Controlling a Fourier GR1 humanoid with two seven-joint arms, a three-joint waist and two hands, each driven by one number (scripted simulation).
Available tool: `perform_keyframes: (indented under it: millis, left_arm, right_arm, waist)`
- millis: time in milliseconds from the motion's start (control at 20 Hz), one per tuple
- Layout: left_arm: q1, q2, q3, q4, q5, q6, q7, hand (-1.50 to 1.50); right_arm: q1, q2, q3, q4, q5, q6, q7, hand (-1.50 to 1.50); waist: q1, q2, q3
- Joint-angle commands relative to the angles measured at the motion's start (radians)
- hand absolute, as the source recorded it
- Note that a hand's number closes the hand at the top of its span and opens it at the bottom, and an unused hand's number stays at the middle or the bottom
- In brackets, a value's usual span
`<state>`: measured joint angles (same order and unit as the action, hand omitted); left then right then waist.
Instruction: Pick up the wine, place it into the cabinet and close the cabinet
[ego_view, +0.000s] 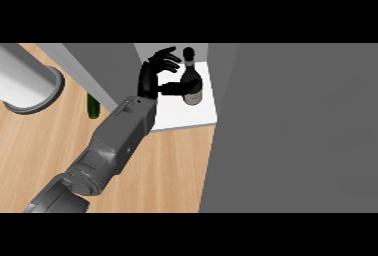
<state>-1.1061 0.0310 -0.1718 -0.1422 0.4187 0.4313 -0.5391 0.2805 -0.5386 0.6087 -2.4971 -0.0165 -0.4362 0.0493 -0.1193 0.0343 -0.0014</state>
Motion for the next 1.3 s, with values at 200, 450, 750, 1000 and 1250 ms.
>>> perform_keyframes:
  millis: [200, 450, 750, 1000, 1250]
  left_arm:
    - [-0.072, 0.031, -0.001, 0.064, -0.025, 0.065, 0.013, -1.5]
    - [-0.083, 0.067, 0.022, 0.065, -0.009, 0.044, 0.0, -1.5]
    - [-0.091, 0.05, 0.069, 0.019, 0.035, -0.102, -0.047, -1.5]
    - [-0.117, 0.004, 0.105, -0.018, 0.067, -0.176, -0.09, 1.5]
    - [-0.108, 0.0, 0.115, -0.025, 0.07, -0.284, -0.109, -1.5]
  right_arm:
    - [0.03, -0.009, 0.018, -0.095, -0.055, 0.032, 0.01, -1.5]
    - [0.056, -0.019, 0.031, -0.142, -0.042, 0.032, 0.024, -1.5]
    - [0.058, -0.004, 0.011, -0.124, -0.055, 0.038, -0.011, -1.5]
    - [0.084, -0.012, 0.046, -0.15, -0.027, 0.032, 0.015, -1.5]
    - [0.108, -0.046, -0.02, -0.172, -0.064, 0.039, 0.027, -1.5]
  waist:
    - [-0.011, 0.006, 0.0]
    - [-0.021, 0.005, -0.002]
    - [-0.007, 0.004, -0.002]
    - [0.004, -0.008, -0.003]
    - [0.037, -0.015, 0.0]
